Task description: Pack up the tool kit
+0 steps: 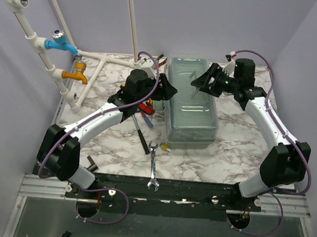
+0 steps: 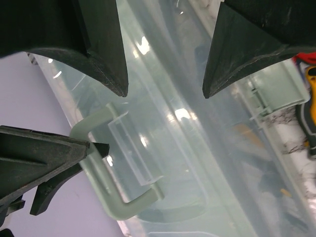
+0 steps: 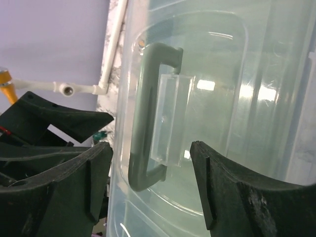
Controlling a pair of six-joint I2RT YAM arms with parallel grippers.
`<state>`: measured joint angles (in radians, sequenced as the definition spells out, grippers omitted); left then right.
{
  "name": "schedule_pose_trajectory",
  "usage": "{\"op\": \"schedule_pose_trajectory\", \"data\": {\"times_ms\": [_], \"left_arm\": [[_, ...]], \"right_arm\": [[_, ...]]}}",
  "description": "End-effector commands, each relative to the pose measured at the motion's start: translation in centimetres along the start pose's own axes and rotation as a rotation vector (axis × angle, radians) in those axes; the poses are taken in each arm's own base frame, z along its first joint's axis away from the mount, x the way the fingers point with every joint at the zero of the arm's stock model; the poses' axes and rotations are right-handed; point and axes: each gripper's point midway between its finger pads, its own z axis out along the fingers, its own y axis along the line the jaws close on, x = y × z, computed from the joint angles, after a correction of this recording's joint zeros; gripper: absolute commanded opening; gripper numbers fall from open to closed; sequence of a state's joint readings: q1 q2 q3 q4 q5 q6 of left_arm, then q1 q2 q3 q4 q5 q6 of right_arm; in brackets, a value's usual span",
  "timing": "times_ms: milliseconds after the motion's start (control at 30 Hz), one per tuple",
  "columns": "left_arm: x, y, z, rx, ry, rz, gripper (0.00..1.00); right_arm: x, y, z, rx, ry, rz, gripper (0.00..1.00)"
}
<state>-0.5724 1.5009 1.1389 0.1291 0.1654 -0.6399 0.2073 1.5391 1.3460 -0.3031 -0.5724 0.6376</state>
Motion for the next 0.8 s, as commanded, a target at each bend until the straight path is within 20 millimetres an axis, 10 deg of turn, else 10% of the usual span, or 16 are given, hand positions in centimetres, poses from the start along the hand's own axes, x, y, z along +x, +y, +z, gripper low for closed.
{"op": "schedule_pose_trajectory", "data": {"times_ms": [0, 400, 767], "left_arm": [[-0.8, 1.9, -2.2, -0.044, -0.027, -0.016, 0.64], [1.0, 8.5, -2.8, -0.172, 0.007, -0.064, 0.85], [3.1, 13.1, -1.1, -0.245, 0.099, -0.151, 0.78]], "right_arm": [[0.3, -0.3, 0.6, 0.054, 0.025, -0.043, 0.70], [-0.6, 1.0, 0.7, 0.099, 0.013, -0.119, 0.01], [-1.3, 2.7, -0.4, 0.064, -0.008, -0.132, 0.01]]}}
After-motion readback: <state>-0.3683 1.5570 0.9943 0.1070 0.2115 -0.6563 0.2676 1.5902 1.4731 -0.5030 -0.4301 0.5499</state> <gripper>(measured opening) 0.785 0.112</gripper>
